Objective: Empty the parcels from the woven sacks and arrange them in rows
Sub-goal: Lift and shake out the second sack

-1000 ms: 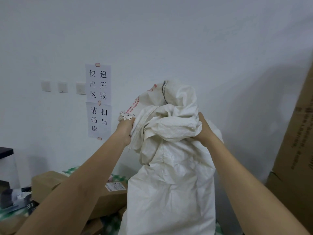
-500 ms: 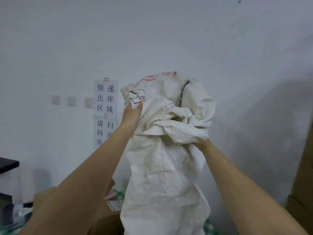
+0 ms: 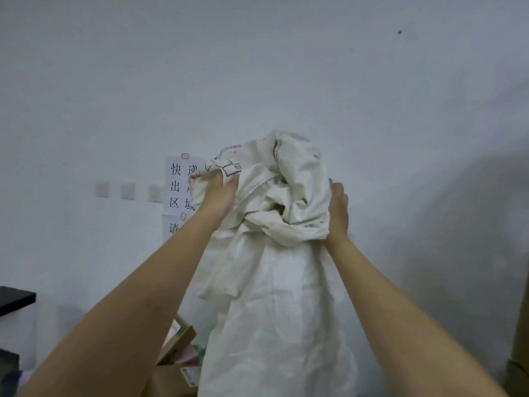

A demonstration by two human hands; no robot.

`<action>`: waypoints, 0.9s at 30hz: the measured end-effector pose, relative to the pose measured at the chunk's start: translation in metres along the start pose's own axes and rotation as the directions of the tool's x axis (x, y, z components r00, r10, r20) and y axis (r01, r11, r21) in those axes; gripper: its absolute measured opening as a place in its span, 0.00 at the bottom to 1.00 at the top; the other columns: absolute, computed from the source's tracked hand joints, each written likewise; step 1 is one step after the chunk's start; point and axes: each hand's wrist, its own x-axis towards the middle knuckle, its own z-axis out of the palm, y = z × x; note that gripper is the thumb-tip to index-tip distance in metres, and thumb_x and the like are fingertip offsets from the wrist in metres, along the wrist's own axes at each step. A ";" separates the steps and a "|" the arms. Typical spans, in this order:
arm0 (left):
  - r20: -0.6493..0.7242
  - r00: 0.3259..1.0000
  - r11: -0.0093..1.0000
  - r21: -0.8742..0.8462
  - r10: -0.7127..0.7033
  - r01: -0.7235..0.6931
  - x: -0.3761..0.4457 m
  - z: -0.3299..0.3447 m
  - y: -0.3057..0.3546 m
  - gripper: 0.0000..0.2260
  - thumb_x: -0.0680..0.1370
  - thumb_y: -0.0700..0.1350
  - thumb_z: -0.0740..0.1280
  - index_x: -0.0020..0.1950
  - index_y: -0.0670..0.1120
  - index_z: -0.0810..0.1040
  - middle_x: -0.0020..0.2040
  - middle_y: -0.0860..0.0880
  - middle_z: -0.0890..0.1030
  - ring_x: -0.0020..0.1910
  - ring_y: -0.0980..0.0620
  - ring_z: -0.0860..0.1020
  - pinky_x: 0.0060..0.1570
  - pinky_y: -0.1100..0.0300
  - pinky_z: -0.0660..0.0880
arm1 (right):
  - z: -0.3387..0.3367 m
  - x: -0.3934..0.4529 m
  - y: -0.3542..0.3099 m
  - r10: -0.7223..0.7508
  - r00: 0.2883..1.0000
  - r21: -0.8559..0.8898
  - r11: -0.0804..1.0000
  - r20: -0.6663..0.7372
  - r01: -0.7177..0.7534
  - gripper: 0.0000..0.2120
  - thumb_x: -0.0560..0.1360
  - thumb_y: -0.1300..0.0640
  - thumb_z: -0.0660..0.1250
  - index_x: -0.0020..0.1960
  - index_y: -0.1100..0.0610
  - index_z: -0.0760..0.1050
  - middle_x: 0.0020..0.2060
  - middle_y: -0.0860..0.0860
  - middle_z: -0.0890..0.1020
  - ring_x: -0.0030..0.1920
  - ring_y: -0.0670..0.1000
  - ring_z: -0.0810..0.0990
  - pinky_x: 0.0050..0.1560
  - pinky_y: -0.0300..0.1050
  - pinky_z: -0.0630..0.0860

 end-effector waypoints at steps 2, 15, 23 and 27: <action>-0.028 0.993 0.986 0.116 -0.117 0.120 -0.007 -0.003 -0.004 0.32 0.78 0.64 0.58 0.76 0.46 0.60 0.71 0.45 0.67 0.68 0.46 0.68 0.68 0.52 0.64 | 0.003 -0.008 0.010 0.180 0.970 -0.272 0.953 0.164 -0.131 0.19 0.80 0.54 0.59 0.68 0.60 0.62 0.63 0.60 0.68 0.63 0.63 0.69 0.60 0.55 0.70; 0.296 0.954 0.948 0.316 -0.052 -0.047 -0.057 0.026 -0.036 0.27 0.69 0.54 0.74 0.59 0.42 0.67 0.52 0.49 0.77 0.54 0.51 0.77 0.49 0.58 0.73 | 0.022 -0.028 0.020 -0.027 0.961 -0.378 0.916 0.275 0.134 0.22 0.79 0.55 0.61 0.70 0.60 0.61 0.63 0.59 0.69 0.63 0.61 0.69 0.54 0.51 0.72; 0.149 0.981 0.906 0.386 0.125 -0.174 -0.042 0.005 -0.046 0.11 0.75 0.38 0.62 0.57 0.43 0.71 0.50 0.47 0.80 0.49 0.47 0.77 0.44 0.60 0.72 | 0.003 -0.050 0.042 -0.209 0.928 0.377 0.923 0.308 0.082 0.41 0.67 0.43 0.69 0.74 0.34 0.52 0.61 0.43 0.73 0.55 0.40 0.75 0.57 0.38 0.71; 0.238 0.954 0.855 0.441 0.181 -0.272 -0.043 0.005 -0.044 0.14 0.74 0.36 0.61 0.58 0.45 0.72 0.51 0.48 0.81 0.51 0.46 0.78 0.50 0.52 0.74 | 0.006 -0.055 0.033 -0.088 0.914 0.161 0.987 0.396 0.025 0.60 0.61 0.34 0.76 0.73 0.31 0.33 0.71 0.47 0.60 0.73 0.50 0.55 0.71 0.54 0.61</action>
